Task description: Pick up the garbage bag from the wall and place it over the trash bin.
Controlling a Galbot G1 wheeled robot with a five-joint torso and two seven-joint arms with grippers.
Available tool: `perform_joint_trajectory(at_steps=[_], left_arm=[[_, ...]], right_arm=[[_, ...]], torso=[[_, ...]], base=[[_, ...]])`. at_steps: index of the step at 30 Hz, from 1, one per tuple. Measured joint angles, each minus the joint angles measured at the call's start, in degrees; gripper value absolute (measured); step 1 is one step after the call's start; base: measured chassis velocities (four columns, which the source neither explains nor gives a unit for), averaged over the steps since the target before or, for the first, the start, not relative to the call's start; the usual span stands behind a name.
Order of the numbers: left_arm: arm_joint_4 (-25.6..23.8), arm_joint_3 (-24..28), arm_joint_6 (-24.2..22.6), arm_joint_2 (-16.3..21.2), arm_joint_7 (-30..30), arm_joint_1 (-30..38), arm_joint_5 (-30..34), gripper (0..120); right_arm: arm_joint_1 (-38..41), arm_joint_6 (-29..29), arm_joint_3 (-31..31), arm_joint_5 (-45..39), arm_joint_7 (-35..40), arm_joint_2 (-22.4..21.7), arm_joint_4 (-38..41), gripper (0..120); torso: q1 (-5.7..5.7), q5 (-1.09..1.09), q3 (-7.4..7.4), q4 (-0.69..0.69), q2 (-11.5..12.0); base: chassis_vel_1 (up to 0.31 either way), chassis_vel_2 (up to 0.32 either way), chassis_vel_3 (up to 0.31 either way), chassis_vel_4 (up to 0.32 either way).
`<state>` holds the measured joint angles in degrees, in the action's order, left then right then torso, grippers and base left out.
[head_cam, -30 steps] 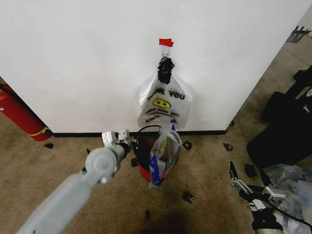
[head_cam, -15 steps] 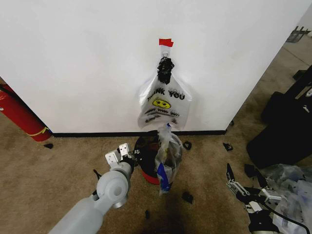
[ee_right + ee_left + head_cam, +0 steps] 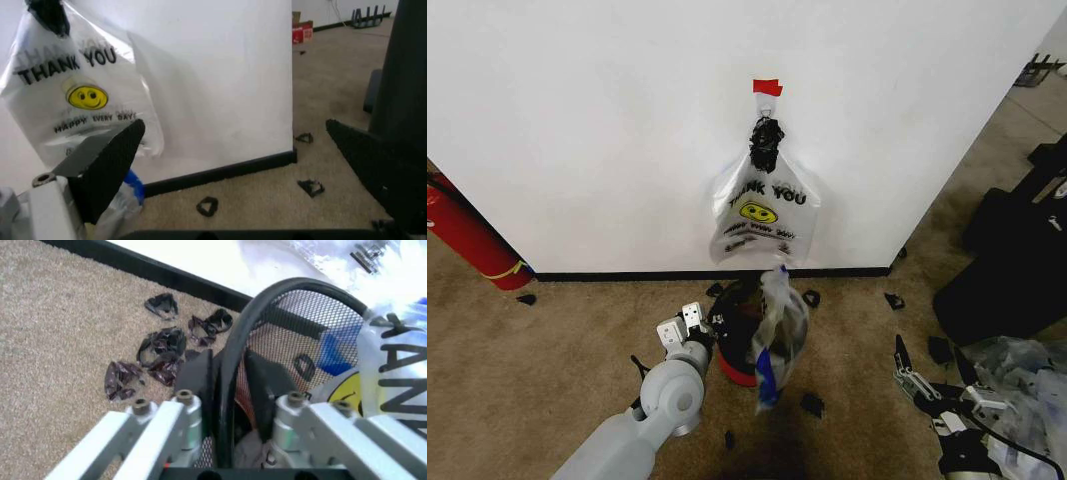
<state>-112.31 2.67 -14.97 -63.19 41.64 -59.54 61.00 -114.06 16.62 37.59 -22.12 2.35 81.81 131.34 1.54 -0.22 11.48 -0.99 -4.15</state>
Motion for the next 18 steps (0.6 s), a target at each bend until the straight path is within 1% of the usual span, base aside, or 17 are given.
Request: perform_joint_trajectory(at_steps=[2, 3, 4, 5, 6, 9, 10, 11, 14, 16, 18], left_arm=[[0.0, -0.4, -0.1, 0.2, -0.2, -0.1, 0.0, 34], [0.0, -0.4, -0.1, 0.2, -0.2, -0.1, 0.0, 34], [0.0, -0.6, -0.1, 0.6, -0.5, -0.1, -0.1, 40], [0.1, -0.7, -0.1, 0.9, -0.8, -0.2, -0.4, 41], [0.3, -1.1, 0.0, 1.3, -1.2, -0.2, -1.1, 48], [0.4, -1.7, 0.3, 2.1, -1.6, -0.1, -2.0, 56], [-0.3, -2.2, 0.5, 2.9, -1.9, 0.3, -2.9, 65], [-0.3, -2.2, 0.5, 2.9, -1.9, 0.3, -2.9, 65], [-2.2, -2.9, 0.8, 4.8, -3.4, 0.9, -8.9, 77], [-4.0, -3.5, 1.2, 6.9, -5.4, 1.0, -12.6, 85], [-4.5, -3.7, 1.2, 7.3, -5.8, 0.9, -13.1, 86]], right_arm=[[0.0, 0.0, 0.0, 0.0, 0.0, 0.0, -0.1, 100], [0.0, 0.0, 0.0, 0.0, 0.0, 0.0, -0.1, 100], [0.1, 0.0, 0.0, 0.0, 0.0, 0.0, -0.1, 100], [0.1, 0.0, -0.1, 0.0, 0.0, 0.1, -0.1, 100], [0.1, 0.0, -0.1, 0.0, 0.0, 0.1, -0.1, 100], [0.1, 0.1, -0.3, 0.1, -0.1, 0.2, -0.2, 100], [0.2, 0.3, -0.5, 0.2, -0.1, 0.2, -0.6, 100], [0.2, 0.3, -0.5, 0.2, -0.1, 0.2, -0.6, 100], [0.5, 0.4, -0.7, 0.2, -0.1, 0.2, -0.9, 100], [0.9, 0.4, -0.7, 0.2, -0.1, 0.2, -1.2, 100], [1.0, 0.4, -0.7, 0.2, -0.1, 0.2, -1.3, 100]], torso=[[0.00, 0.00, 0.00, -0.01, 0.0], [0.00, 0.00, 0.00, -0.01, 0.0], [0.00, 0.00, 0.00, 0.00, 0.0], [0.00, 0.00, 0.00, -0.01, 0.0], [0.00, 0.00, 0.00, 0.00, 0.0], [0.00, -0.01, 0.00, 0.00, 0.0], [0.00, -0.01, 0.00, 0.00, 0.0], [0.00, -0.01, 0.00, 0.00, 0.0], [0.01, -0.02, 0.00, -0.02, 0.0], [0.01, 0.00, 0.00, 0.00, 0.0], [0.00, -0.01, 0.00, 0.00, 0.0]], base=[[0.000, 0.000, 0.000, 0.000], [0.000, 0.000, 0.000, 0.000], [0.000, 0.000, 0.000, 0.000], [0.000, 0.000, 0.000, 0.000], [0.000, 0.000, 0.000, 0.000], [0.000, 0.000, 0.000, 0.000], [0.000, 0.000, 0.000, 0.000], [0.000, 0.000, 0.000, 0.000], [0.000, 0.000, 0.000, 0.000], [0.000, 0.000, 0.000, 0.000], [0.000, 0.000, 0.000, 0.000]])
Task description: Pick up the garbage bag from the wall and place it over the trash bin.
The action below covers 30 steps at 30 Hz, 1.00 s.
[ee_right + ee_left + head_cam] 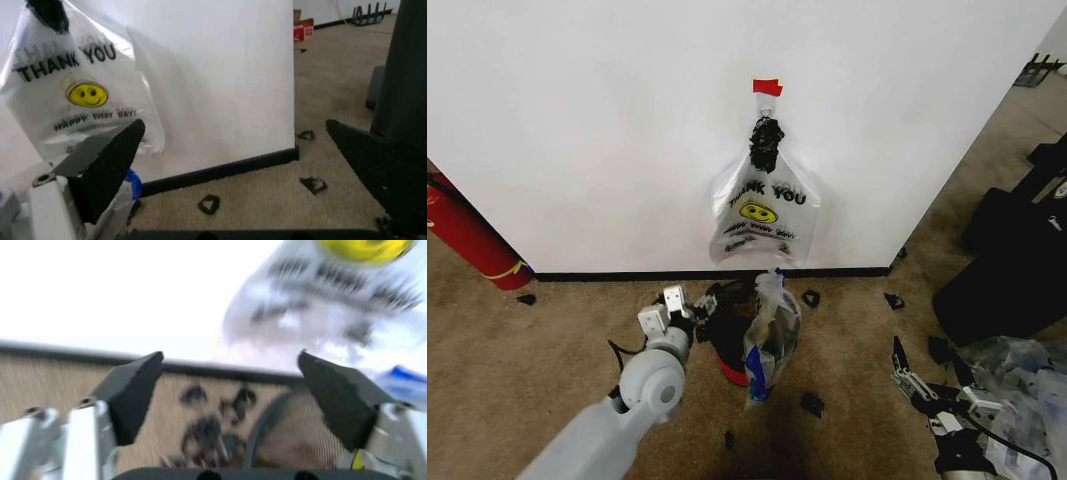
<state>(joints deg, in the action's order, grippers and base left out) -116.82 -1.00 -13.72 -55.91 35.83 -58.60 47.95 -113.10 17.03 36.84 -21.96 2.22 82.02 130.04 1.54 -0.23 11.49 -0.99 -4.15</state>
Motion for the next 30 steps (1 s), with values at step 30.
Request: perform_joint_trajectory(at_steps=[30], left_arm=[[-5.5, 26.7, -22.8, 6.9, -13.2, 21.5, -8.6, 94]], right_arm=[[2.2, 0.5, -0.4, 0.8, 0.2, 1.0, -4.2, 100]], torso=[[0.00, 0.00, 0.01, -0.01, 0.0]], base=[[0.000, 0.000, 0.000, 0.000]])
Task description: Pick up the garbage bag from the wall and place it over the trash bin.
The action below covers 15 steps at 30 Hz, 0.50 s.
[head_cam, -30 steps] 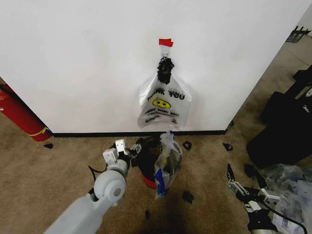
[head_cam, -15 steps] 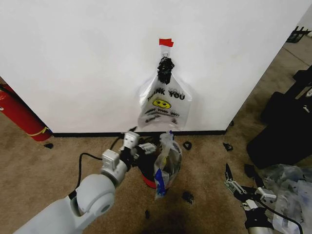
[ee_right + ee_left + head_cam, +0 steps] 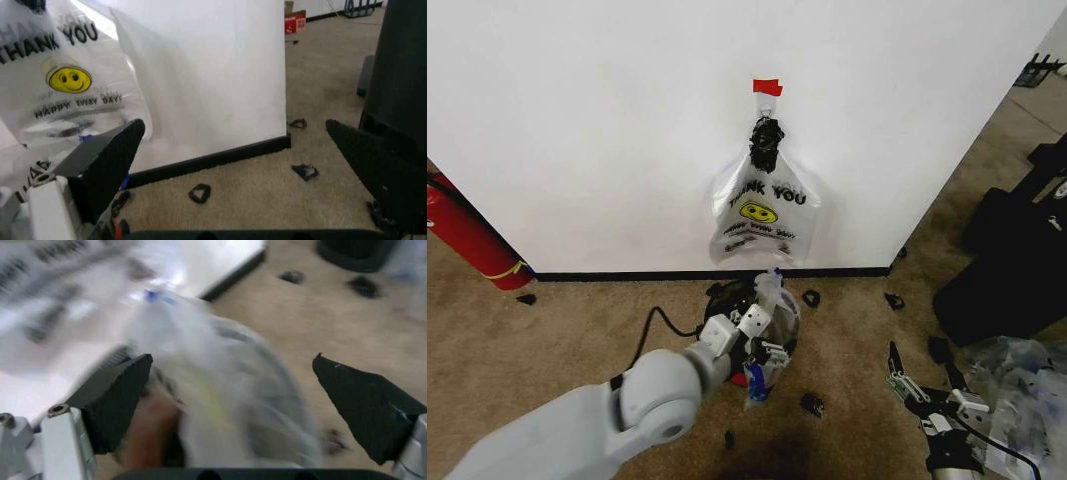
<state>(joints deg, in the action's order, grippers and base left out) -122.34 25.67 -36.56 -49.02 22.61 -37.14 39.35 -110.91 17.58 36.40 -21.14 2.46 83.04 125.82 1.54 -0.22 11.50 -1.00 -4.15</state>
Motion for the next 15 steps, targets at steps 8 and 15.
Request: perform_joint_trajectory(at_steps=[8, 15], left_arm=[[3.4, 1.5, 4.0, 0.2, -1.4, 0.4, -7.8, 83], [3.8, 1.6, 6.5, 0.2, -1.4, -0.1, -9.5, 56]], right_arm=[[0.6, -0.7, 0.1, -0.3, -0.1, 0.0, 0.0, 100], [1.2, -1.8, -0.3, -0.1, -0.1, 0.1, 0.0, 100]], torso=[[0.00, 0.00, 0.00, 0.02, 0.0], [0.00, 0.00, -0.01, 0.01, 0.0]], base=[[0.000, 0.000, 0.000, 0.000], [0.000, 0.000, 0.000, 0.000]])
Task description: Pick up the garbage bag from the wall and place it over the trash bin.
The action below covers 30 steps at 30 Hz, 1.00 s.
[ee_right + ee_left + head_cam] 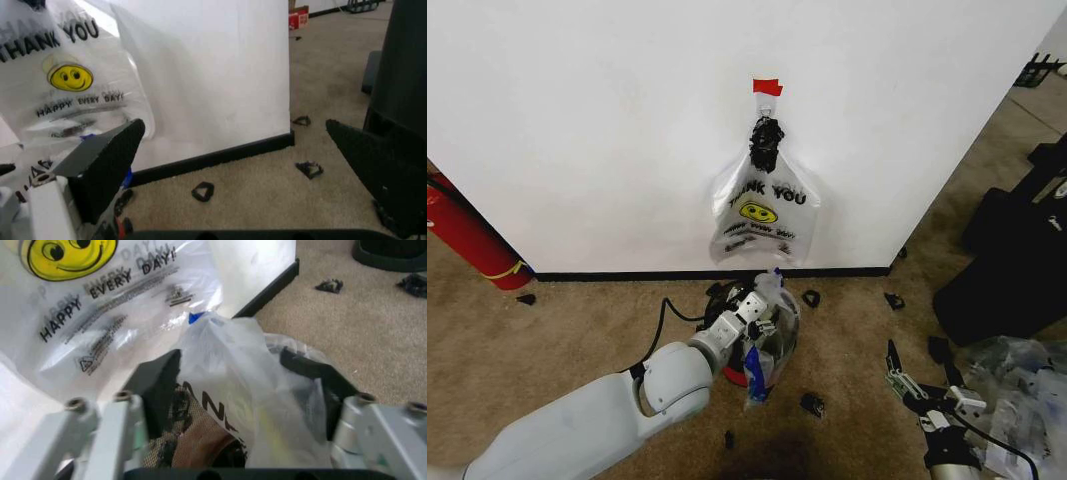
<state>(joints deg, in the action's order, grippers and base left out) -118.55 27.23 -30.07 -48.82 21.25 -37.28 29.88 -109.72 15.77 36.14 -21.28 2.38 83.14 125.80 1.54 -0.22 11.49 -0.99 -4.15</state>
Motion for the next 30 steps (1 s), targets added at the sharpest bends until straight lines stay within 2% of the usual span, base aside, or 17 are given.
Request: perform_joint_trajectory(at_steps=[5, 6, 7, 11, 14, 19, 21, 23, 25, 30], left_arm=[[0.3, -0.2, 0.3, 0.0, 0.4, -0.1, 0.0, 39], [0.4, -0.3, 0.4, -0.1, 0.7, -0.3, 0.0, 32], [0.4, -0.3, 0.4, -0.1, 0.7, -0.3, 0.0, 32], [0.4, -0.9, 0.5, 0.2, 1.2, -0.7, 0.2, 17], [0.2, -1.6, 0.5, 0.5, 1.7, -1.1, 0.8, 3], [0.1, -2.0, 0.4, 0.6, 2.2, -1.3, 1.2, 0], [0.2, -2.3, 0.3, 0.6, 2.4, -1.4, 1.8, 0], [0.3, -2.2, 0.3, 0.4, 2.4, -1.2, 2.1, 0], [0.5, -1.8, 0.3, 0.1, 2.4, -0.9, 2.4, 0], [2.1, 0.6, 1.4, -1.1, 2.4, 0.7, 2.2, 0]], right_arm=[[0.5, -1.7, -0.4, -0.8, 0.3, -0.1, 0.7, 100], [0.7, -2.6, -0.7, -1.3, 0.5, -0.2, 1.1, 100], [0.7, -2.6, -0.7, -1.3, 0.5, -0.2, 1.1, 100], [1.0, -5.5, -1.4, -3.4, 1.0, -1.5, 2.3, 100], [1.6, -13.8, -2.5, -7.1, 2.1, -3.9, 5.2, 100], [4.7, -19.5, -4.4, -8.1, 3.6, -6.6, 5.6, 100], [11.0, -24.6, -7.6, -9.8, 6.9, -10.1, 2.8, 100], [13.2, -25.3, -8.5, -9.9, 7.6, -10.8, 1.2, 100], [16.5, -26.5, -10.0, -9.9, 8.5, -12.0, -0.8, 100], [22.2, -29.3, -13.3, -10.6, 10.9, -13.5, -3.3, 100]], torso=[[0.00, 0.00, 0.00, 0.00, 0.0], [0.00, -0.01, 0.00, 0.00, 0.0], [0.00, -0.01, 0.00, 0.00, 0.0], [0.00, 0.00, 0.00, 0.00, 0.0], [0.00, -0.01, 0.00, -0.01, 0.0], [0.00, 0.00, 0.00, 0.00, 0.0], [0.00, 0.02, 0.00, 0.03, 0.0], [0.00, 0.02, 0.00, 0.04, 0.0], [0.00, 0.00, 0.01, -0.02, 0.0], [0.00, -0.01, 0.01, 0.01, 0.0]], base=[[0.000, 0.000, 0.000, 0.000], [0.000, 0.000, 0.000, 0.000], [0.000, 0.000, 0.000, 0.000], [0.000, 0.000, 0.000, 0.000], [0.000, 0.000, 0.000, 0.000], [0.000, 0.000, 0.000, 0.000], [0.000, 0.000, 0.000, 0.000], [0.000, 0.000, 0.000, 0.000], [0.000, 0.000, 0.000, 0.000], [0.000, 0.000, 0.000, 0.000]])
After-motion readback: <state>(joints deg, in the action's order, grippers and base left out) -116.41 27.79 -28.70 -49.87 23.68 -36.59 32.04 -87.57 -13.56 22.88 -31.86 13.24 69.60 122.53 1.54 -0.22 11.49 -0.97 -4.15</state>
